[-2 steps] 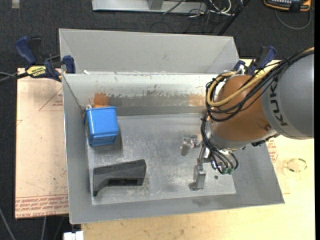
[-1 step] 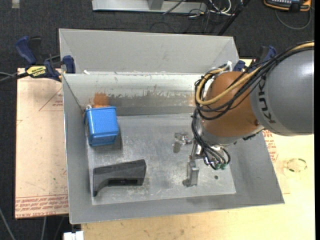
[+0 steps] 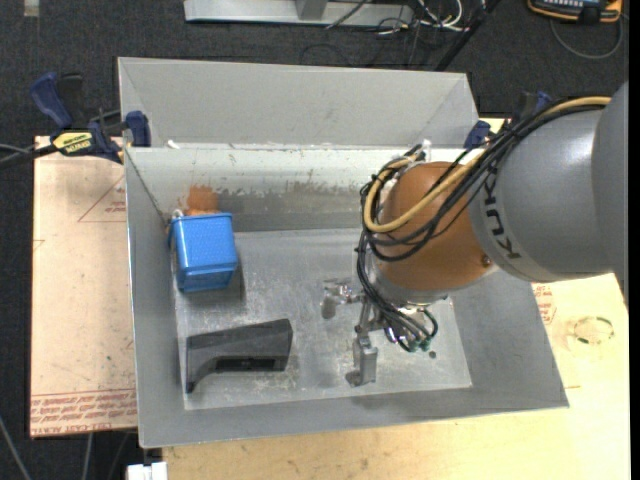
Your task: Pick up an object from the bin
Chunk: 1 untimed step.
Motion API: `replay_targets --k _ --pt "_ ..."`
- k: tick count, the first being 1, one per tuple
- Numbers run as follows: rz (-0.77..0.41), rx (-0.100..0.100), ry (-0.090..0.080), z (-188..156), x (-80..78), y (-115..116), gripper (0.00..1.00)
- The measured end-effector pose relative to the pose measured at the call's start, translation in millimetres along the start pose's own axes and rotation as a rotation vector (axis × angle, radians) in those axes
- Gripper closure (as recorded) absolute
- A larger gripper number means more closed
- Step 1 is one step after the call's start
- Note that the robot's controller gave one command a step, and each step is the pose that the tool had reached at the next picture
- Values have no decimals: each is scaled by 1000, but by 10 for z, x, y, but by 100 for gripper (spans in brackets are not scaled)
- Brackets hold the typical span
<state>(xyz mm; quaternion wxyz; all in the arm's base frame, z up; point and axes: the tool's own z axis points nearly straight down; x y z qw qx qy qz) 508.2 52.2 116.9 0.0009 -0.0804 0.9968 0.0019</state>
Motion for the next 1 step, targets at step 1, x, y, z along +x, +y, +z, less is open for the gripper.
replay_targets --k 1 --pt "137 4 2 35 -104 269 0"
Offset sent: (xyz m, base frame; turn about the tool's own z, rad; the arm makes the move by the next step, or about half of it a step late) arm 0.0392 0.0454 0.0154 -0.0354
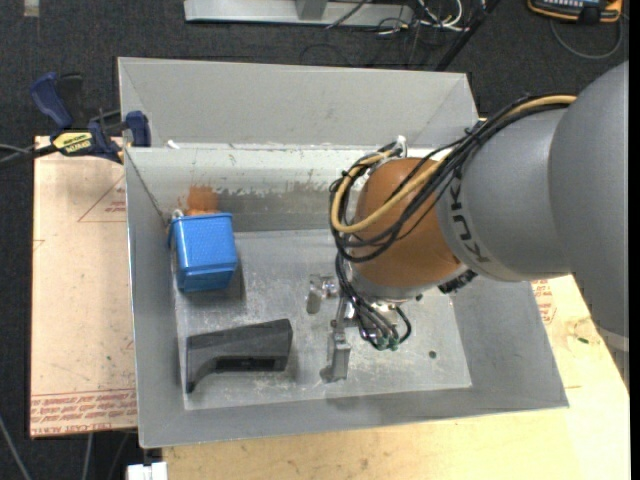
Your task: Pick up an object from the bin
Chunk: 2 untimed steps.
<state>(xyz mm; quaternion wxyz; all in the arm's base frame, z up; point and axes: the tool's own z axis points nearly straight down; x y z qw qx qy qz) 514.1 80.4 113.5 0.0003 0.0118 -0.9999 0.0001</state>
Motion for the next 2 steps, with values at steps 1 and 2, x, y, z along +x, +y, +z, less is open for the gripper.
replay_targets --k 1,2 --pt "-154 -4 -2 -126 -247 155 0" --pt "-66 -1 -3 -255 -60 399 0"
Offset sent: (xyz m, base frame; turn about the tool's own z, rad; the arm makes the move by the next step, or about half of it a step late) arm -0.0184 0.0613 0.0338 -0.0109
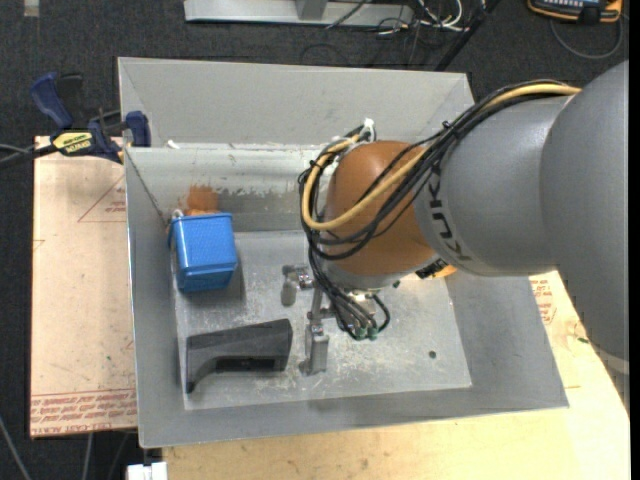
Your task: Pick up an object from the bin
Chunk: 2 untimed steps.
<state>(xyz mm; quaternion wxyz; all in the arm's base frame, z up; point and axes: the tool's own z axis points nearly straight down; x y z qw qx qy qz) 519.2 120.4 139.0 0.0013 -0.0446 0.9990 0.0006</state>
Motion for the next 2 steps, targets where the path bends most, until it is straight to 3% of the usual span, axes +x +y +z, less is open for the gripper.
replay_targets --k 1,2 --pt "62 -5 -4 432 -195 303 0" --pt "256 2 3 563 286 580 100"
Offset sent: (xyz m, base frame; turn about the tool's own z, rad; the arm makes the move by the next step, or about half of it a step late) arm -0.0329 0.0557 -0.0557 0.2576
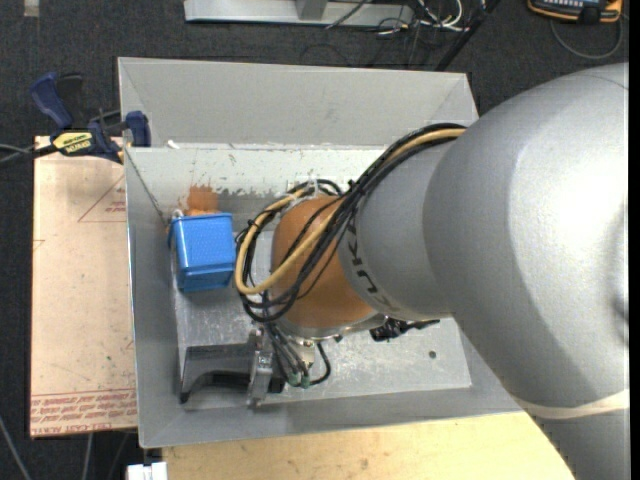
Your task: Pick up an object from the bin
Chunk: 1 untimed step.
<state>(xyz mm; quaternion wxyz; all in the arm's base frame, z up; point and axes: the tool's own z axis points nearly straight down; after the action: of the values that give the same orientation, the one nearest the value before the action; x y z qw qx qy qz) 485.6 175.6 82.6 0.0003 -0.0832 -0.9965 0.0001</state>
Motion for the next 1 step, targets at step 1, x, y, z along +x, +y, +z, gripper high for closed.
replay_targets --k 1 --pt "0 0 0 0 0 0 100"
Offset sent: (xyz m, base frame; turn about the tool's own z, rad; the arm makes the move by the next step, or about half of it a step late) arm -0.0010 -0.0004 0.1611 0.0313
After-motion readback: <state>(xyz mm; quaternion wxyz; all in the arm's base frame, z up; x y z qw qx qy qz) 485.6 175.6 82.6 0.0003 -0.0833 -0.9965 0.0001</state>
